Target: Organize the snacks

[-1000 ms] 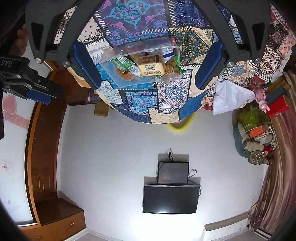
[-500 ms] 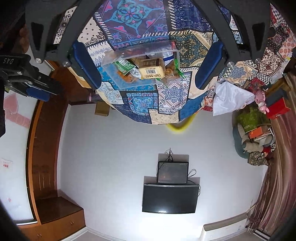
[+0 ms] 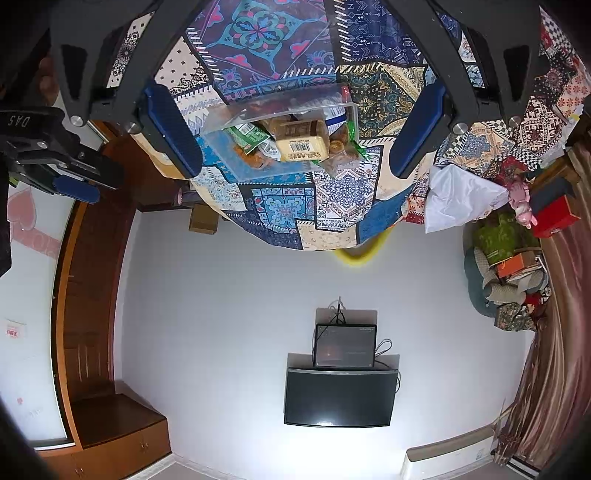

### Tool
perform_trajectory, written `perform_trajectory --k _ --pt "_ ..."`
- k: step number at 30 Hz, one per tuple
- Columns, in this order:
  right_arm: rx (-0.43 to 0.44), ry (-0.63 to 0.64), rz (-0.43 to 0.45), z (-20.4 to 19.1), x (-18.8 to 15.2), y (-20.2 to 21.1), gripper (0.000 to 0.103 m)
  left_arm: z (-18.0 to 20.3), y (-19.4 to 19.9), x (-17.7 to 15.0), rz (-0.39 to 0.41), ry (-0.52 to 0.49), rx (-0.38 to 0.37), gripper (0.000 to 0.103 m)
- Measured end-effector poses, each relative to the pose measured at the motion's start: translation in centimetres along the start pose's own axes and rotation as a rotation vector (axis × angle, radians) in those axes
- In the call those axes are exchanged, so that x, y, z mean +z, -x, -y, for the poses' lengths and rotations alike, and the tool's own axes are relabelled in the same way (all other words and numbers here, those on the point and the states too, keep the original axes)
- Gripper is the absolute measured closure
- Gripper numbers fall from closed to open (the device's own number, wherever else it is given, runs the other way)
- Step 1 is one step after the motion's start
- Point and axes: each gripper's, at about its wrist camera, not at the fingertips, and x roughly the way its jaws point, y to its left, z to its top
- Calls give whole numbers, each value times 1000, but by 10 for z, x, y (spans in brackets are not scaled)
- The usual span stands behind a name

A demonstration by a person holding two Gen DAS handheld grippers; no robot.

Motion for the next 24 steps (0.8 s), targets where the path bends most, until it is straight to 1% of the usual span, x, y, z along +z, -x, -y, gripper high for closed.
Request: perform_trajectory --k 24 --pt "2 -1 1 -2 0 1 5 0 -1 -2 -3 4 -4 1"
